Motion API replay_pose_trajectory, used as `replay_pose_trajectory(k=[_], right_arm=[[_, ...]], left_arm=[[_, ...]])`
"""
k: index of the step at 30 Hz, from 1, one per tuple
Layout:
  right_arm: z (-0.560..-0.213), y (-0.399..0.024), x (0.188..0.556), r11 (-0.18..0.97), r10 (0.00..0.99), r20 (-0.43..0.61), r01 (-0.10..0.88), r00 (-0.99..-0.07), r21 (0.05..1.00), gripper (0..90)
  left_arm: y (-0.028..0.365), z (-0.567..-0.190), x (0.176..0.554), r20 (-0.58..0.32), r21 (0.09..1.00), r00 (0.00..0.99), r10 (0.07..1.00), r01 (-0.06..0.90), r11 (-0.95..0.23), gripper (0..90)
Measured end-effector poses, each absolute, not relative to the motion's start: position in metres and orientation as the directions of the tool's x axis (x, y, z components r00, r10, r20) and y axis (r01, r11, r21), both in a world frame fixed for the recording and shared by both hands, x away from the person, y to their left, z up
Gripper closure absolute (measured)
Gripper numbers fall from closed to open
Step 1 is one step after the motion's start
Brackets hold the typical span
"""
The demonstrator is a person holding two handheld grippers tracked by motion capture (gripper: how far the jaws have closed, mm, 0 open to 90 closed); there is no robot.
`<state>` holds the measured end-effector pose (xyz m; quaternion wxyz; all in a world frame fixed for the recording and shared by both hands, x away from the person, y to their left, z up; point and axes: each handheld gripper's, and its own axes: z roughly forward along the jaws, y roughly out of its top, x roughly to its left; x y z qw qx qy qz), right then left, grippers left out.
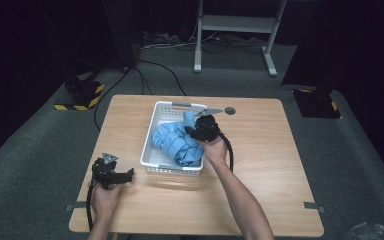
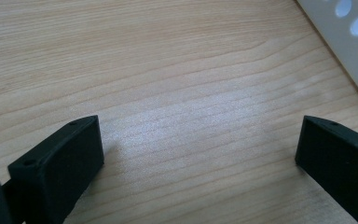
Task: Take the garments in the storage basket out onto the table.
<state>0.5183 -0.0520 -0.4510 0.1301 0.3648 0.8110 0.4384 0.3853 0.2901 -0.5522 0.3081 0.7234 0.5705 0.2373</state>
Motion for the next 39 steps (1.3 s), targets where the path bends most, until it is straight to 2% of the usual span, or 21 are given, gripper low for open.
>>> replay_pose_trajectory(k=[7,23,39], right_arm=[[-0.449,-0.057,0.518,0.32,0.688,0.151,0.483,-0.71,0.815,79.4],[-0.428,-0.06,0.512,0.246,0.635,0.211,0.453,-0.743,0.857,80.0],[-0.394,-0.051,0.504,0.227,0.589,0.192,0.389,-0.785,0.893,80.1]], left_arm=[[0.29,-0.552,0.385,-0.008,0.716,0.236,0.972,0.679,-0.16,1.1],[0.29,-0.552,0.385,-0.007,0.716,0.237,0.971,0.679,-0.16,1.1],[0.29,-0.552,0.385,-0.008,0.716,0.237,0.972,0.679,-0.16,1.1]])
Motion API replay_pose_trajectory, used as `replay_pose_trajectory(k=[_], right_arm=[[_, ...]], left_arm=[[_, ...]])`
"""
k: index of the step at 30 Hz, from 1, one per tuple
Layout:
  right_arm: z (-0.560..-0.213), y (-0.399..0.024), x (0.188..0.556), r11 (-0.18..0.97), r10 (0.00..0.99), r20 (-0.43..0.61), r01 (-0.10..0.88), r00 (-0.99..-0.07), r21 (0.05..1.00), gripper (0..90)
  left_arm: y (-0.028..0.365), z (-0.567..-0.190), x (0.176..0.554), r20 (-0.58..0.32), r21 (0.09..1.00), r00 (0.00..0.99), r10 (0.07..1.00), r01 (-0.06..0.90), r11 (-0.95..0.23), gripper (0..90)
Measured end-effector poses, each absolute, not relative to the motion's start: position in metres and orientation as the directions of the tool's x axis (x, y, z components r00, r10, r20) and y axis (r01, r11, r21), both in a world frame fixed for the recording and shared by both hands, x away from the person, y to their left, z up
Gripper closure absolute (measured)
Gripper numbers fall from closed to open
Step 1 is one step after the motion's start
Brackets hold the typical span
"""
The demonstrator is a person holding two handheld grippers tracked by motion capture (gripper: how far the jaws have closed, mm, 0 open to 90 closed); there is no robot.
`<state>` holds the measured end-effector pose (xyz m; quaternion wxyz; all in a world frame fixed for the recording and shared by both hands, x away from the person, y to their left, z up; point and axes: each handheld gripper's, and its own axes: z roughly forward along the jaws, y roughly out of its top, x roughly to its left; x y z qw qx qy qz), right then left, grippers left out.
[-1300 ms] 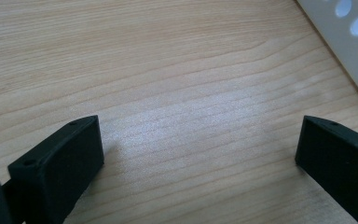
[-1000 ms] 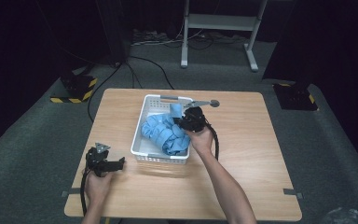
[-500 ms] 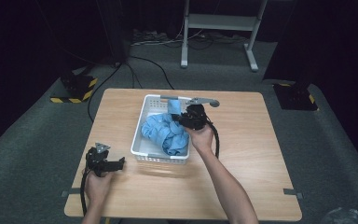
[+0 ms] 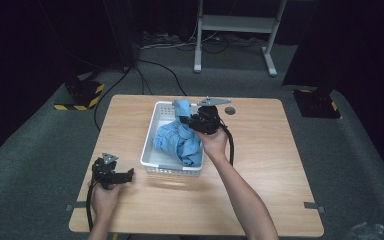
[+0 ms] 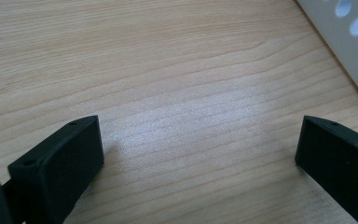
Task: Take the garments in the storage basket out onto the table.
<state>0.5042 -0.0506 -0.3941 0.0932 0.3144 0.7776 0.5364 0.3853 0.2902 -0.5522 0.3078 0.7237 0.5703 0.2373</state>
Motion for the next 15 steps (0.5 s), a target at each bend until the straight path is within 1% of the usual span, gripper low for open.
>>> replay_pose_trajectory(k=[15], right_arm=[[-0.368,-0.052,0.498,0.194,0.567,0.181,0.344,-0.803,0.919,80.2]], left_arm=[[0.29,-0.552,0.385,-0.008,0.716,0.236,0.972,0.679,-0.159,1.1]])
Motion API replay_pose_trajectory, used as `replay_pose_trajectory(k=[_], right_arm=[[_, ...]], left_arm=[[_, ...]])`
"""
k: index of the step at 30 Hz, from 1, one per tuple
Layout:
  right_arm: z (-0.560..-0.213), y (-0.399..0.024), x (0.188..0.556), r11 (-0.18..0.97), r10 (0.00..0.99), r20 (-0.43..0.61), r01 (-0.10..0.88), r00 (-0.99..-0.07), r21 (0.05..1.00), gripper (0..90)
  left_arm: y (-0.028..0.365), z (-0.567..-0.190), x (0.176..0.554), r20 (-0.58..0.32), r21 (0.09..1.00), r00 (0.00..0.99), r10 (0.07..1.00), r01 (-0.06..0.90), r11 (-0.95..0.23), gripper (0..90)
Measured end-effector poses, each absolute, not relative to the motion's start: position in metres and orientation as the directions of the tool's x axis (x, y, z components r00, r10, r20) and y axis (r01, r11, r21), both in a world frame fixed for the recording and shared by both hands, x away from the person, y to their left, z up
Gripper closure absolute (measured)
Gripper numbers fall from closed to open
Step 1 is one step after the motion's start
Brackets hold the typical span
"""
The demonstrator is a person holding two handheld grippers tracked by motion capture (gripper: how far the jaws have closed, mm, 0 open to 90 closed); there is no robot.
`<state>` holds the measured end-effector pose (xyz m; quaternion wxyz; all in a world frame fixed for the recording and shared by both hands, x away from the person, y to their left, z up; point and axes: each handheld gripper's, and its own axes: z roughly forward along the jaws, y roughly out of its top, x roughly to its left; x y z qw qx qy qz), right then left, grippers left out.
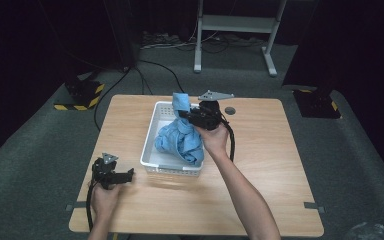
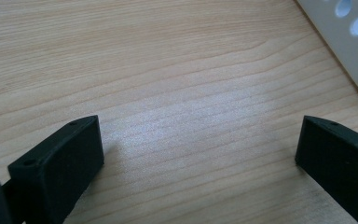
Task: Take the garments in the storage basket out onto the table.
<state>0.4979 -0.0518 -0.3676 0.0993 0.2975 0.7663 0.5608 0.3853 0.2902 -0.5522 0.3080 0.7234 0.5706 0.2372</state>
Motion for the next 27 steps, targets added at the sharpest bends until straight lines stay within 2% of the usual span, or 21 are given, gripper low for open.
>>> replay_pose_trajectory(k=[27], right_arm=[[-0.333,-0.082,0.487,0.129,0.563,0.162,0.28,-0.81,0.951,80.2]], left_arm=[[0.29,-0.552,0.385,-0.008,0.717,0.236,0.972,0.679,-0.159,1.1]])
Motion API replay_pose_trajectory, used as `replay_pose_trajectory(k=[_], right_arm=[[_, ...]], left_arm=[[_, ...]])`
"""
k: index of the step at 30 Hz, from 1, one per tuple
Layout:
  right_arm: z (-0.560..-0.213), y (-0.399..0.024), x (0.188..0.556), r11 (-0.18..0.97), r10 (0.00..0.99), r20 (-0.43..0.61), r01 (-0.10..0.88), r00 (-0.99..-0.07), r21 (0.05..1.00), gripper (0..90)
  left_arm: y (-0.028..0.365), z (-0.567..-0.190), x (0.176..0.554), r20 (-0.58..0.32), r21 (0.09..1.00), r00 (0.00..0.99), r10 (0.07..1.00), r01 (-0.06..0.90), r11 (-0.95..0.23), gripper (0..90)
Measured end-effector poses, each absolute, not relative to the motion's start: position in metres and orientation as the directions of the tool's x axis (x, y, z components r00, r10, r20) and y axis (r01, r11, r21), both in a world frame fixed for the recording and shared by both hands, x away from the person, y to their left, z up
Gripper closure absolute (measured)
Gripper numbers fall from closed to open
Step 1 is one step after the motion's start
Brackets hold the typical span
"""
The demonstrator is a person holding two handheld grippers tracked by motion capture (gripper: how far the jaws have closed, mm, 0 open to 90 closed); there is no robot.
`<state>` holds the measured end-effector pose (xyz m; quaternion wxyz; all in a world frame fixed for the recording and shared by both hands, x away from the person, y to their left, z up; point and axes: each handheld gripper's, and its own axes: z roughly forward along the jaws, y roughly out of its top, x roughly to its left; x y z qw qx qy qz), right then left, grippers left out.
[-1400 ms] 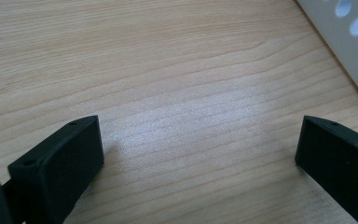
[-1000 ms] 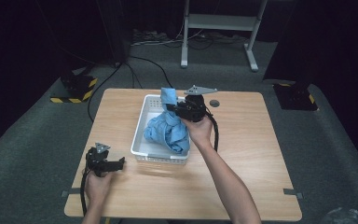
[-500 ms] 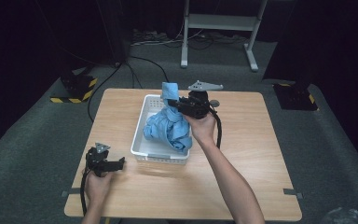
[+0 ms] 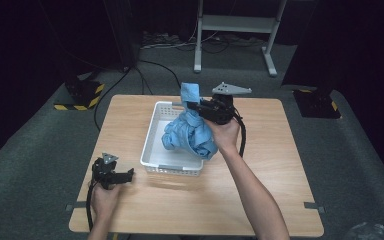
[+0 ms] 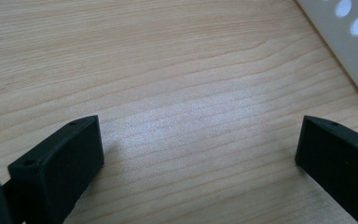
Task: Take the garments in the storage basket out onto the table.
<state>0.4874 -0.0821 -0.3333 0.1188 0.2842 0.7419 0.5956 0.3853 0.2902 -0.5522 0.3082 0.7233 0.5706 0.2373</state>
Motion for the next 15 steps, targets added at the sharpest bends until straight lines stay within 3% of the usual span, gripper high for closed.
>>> replay_pose_trajectory(k=[15], right_arm=[[-0.323,-0.114,0.481,0.102,0.597,0.151,0.262,-0.788,0.96,80.2]], left_arm=[[0.29,-0.552,0.385,-0.008,0.716,0.237,0.972,0.679,-0.16,1.1]])
